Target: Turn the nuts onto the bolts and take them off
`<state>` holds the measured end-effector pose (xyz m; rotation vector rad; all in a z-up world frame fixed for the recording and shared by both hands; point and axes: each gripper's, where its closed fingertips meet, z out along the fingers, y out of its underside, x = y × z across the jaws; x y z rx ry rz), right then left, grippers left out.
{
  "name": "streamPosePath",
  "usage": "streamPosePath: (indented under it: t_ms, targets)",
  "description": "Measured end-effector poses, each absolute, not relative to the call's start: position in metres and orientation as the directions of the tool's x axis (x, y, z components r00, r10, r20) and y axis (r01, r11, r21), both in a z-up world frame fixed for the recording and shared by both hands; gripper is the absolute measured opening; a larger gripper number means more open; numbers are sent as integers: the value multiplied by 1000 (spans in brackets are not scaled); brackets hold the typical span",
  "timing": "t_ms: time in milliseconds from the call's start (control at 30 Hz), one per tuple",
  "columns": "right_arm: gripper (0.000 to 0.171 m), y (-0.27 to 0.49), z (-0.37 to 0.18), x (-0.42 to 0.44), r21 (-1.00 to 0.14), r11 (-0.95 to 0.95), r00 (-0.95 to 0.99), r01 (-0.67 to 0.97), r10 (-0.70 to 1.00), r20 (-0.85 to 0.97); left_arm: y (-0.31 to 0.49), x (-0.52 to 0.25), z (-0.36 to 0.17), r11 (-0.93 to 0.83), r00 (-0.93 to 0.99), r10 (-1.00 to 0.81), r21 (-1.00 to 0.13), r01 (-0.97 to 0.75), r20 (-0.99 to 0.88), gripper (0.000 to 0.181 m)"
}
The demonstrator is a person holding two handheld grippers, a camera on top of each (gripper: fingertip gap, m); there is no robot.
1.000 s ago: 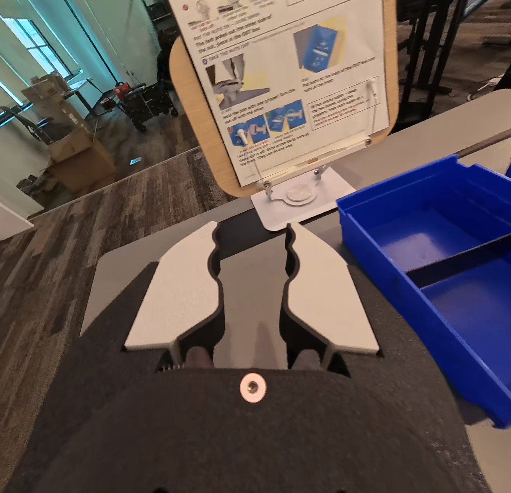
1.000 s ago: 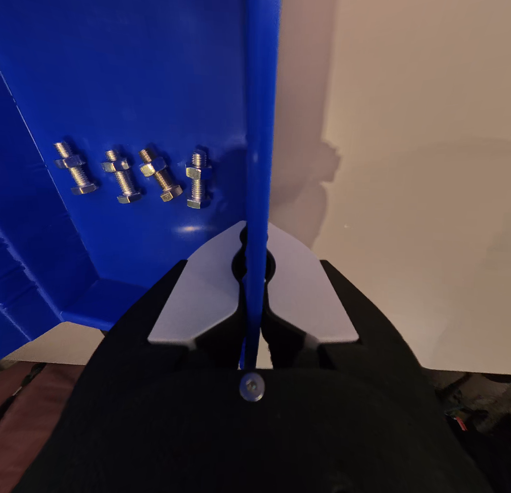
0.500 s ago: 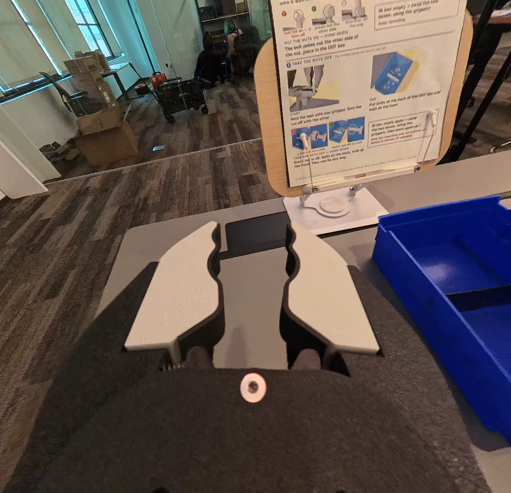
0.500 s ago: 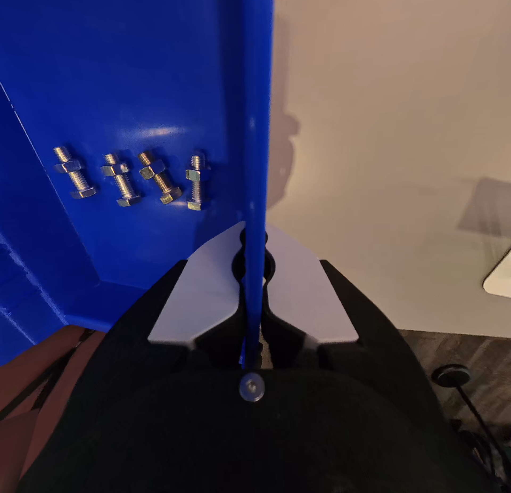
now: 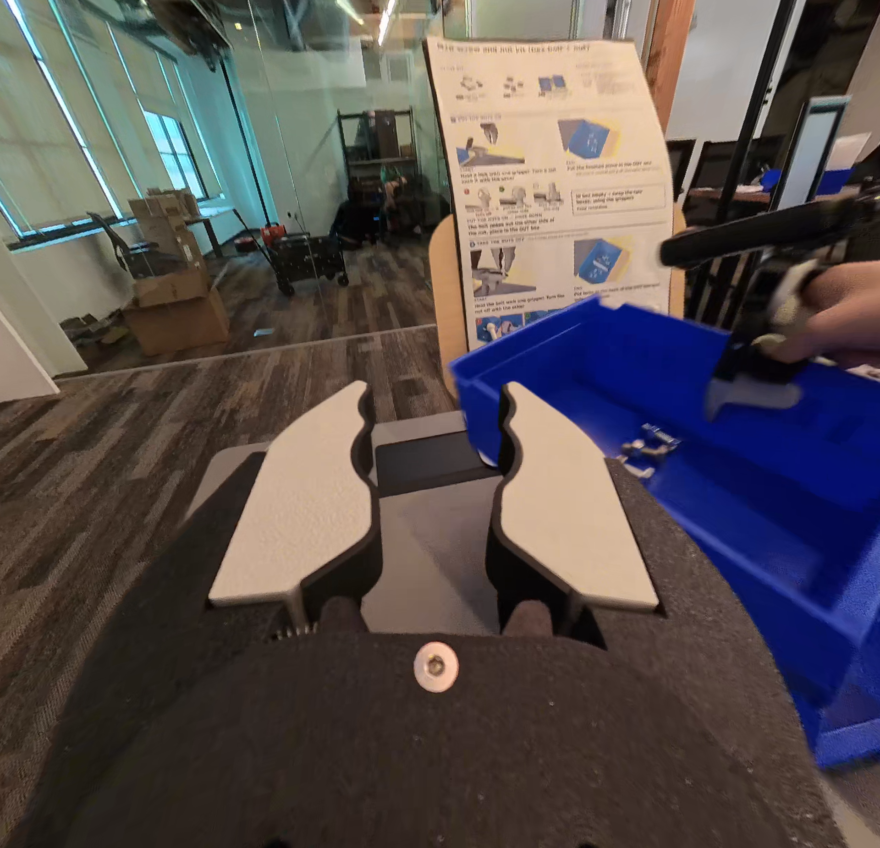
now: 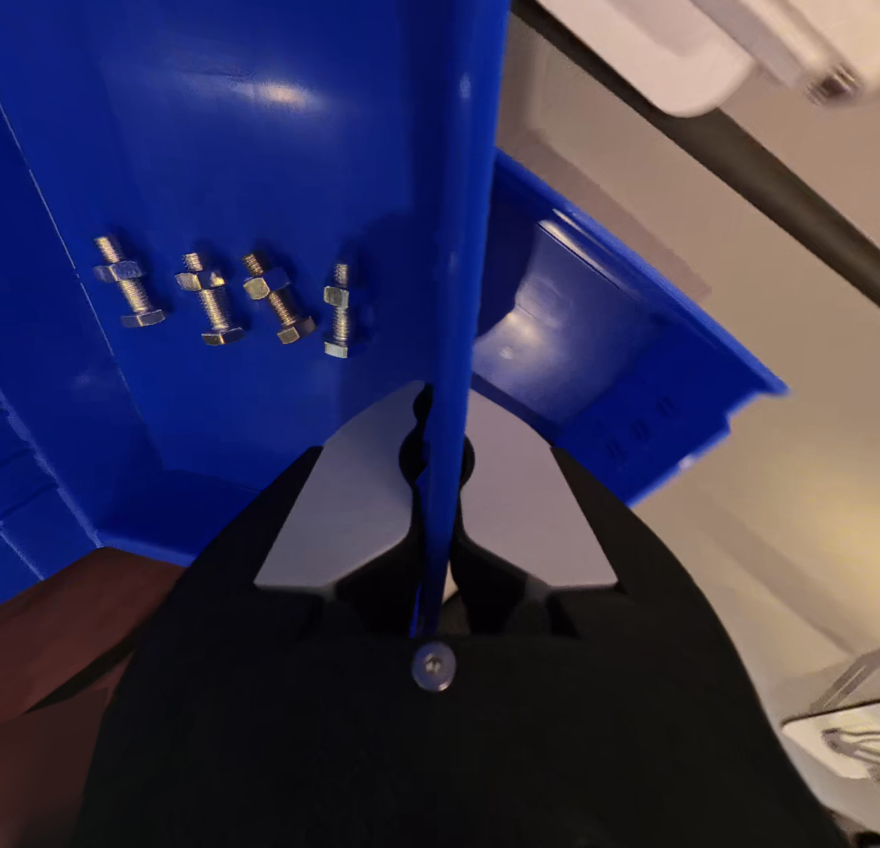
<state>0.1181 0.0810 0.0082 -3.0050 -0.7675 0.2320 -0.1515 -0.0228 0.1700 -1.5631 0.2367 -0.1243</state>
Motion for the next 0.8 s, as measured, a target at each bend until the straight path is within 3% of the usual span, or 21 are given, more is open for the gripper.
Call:
streamPosePath:
  t_ms: [67,400,800]
  targets:
    - [7,81,2,77,-65,-843,831,534,538,-141,-31,-158,175,31,972,-222,-997,-76,-81,42]
    - [7,73,-58,-74,-37,-728,708,685,676,-204,-36,-173,165,-35,966,-252,-997,-74,-63,44]
    - [6,64,-125,-122,18,-735,718,678,657,-232,-26,-155,150,-105,944,-327,-991,-89,-50,46]
